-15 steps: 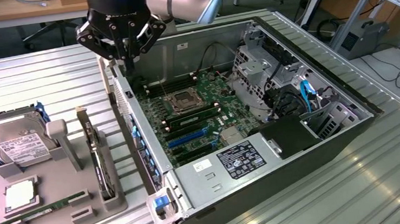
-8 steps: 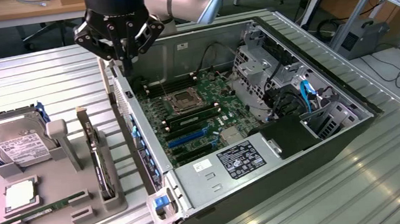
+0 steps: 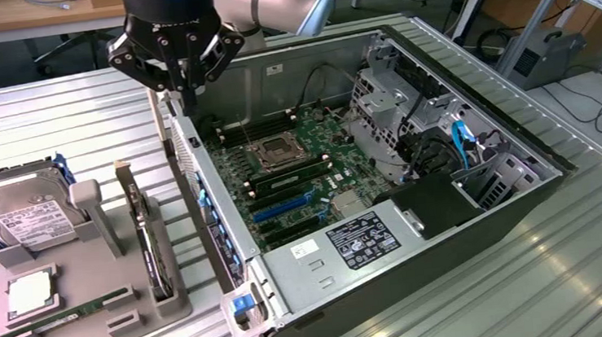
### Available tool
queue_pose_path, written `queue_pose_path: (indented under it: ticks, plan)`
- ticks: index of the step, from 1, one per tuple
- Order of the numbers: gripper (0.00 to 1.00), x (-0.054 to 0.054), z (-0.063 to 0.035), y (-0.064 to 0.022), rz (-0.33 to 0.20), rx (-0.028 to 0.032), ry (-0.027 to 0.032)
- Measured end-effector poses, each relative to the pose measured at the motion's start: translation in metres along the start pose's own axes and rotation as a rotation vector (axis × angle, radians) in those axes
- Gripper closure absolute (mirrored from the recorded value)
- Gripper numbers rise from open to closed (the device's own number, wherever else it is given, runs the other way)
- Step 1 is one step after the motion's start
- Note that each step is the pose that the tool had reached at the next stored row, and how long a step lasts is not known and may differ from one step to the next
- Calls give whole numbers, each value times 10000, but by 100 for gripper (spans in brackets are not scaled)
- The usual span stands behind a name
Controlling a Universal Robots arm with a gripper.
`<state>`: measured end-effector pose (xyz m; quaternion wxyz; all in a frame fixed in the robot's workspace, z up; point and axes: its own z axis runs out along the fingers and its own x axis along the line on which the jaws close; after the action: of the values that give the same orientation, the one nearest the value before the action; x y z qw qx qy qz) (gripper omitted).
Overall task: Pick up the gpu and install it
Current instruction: 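Reach for the gpu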
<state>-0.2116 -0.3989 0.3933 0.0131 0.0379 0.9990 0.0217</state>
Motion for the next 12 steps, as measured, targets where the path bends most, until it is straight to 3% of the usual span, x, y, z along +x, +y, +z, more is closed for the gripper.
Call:
queue_pose_path:
  ticks: [12]
  plan:
    - [89, 48, 0, -4, 0, -1, -1]
